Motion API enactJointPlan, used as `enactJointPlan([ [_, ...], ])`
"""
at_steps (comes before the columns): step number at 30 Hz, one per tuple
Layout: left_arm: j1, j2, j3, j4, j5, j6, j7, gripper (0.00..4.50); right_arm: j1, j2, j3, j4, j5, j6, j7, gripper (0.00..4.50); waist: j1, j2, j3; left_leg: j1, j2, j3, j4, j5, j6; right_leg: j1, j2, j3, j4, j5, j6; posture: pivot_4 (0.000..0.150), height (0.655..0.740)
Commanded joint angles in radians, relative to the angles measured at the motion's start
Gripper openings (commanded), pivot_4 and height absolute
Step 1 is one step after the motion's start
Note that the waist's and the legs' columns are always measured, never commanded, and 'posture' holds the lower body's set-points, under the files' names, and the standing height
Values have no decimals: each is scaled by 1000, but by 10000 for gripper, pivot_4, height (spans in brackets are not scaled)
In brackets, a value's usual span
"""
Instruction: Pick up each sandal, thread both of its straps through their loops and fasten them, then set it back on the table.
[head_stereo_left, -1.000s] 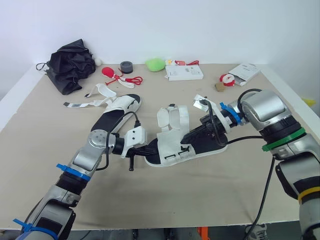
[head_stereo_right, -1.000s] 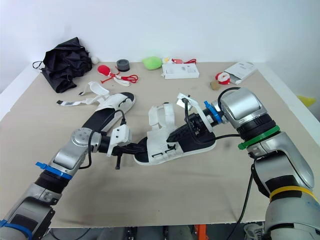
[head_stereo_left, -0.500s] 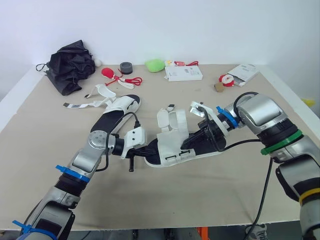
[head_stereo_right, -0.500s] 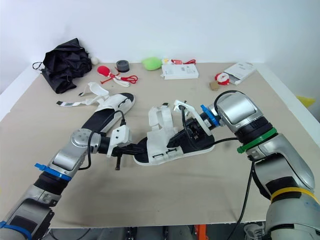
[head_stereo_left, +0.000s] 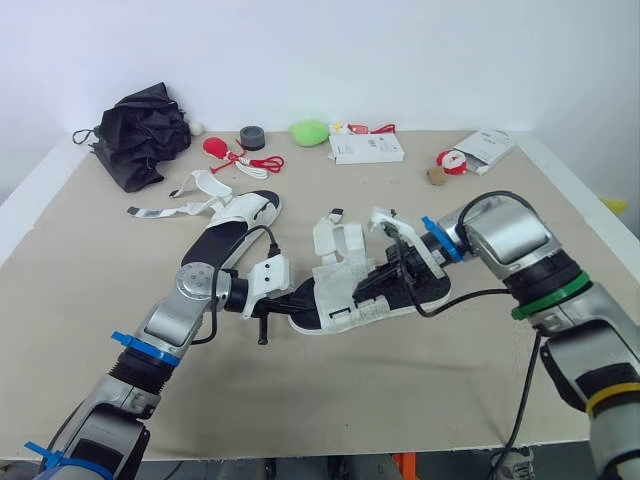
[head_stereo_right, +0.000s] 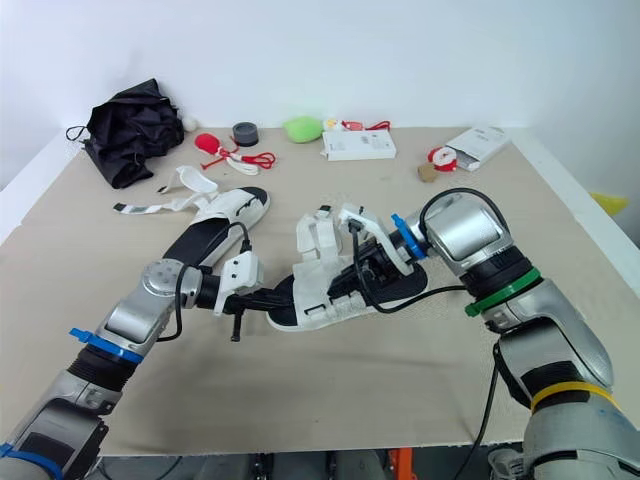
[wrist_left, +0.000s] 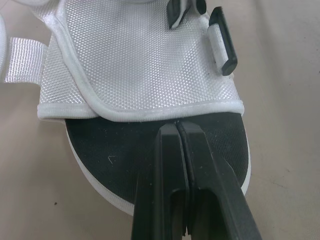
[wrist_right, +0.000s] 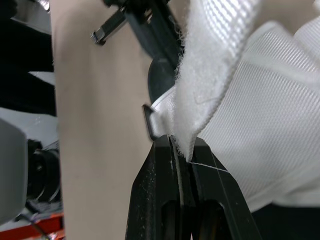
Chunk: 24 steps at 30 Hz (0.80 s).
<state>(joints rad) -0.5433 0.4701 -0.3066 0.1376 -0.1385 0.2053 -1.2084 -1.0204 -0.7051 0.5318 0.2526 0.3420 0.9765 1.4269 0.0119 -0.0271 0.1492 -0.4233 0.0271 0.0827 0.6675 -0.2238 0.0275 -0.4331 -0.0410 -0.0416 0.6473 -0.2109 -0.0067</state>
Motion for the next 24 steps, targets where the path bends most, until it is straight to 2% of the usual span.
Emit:
enactJointPlan([
  [1, 31, 4, -59, 31, 28, 28, -22, 0, 32, 8, -22, 19, -33, -53, -23, 355, 0, 0, 0, 0, 0, 0, 0, 0, 0, 0, 0, 0, 0, 0, 0, 1500, 7400],
  [5, 35, 5, -59, 28, 27, 28, -23, 0, 43, 12, -33, 38, -46, -76, -18, 355, 0, 0, 0, 0, 0, 1, 1, 0, 0, 0, 0, 1, 0, 0, 1, 1500, 7400],
  [12, 30, 4, -64, 34, 30, 25, -28, 0, 28, 51, -60, 185, -79, -106, -28, 355, 0, 0, 0, 1, 0, 1, 2, 0, 0, 1, 0, 1, 1, 0, 2, 1500, 7400],
  [24, 45, 10, -64, 19, 31, 27, -28, 0, 54, -7, -154, 62, 27, 18, 61, 355, 0, 1, 0, 0, 0, 2, 2, -2, 3, 0, 0, 3, 0, 2, -2, 1500, 7400],
])
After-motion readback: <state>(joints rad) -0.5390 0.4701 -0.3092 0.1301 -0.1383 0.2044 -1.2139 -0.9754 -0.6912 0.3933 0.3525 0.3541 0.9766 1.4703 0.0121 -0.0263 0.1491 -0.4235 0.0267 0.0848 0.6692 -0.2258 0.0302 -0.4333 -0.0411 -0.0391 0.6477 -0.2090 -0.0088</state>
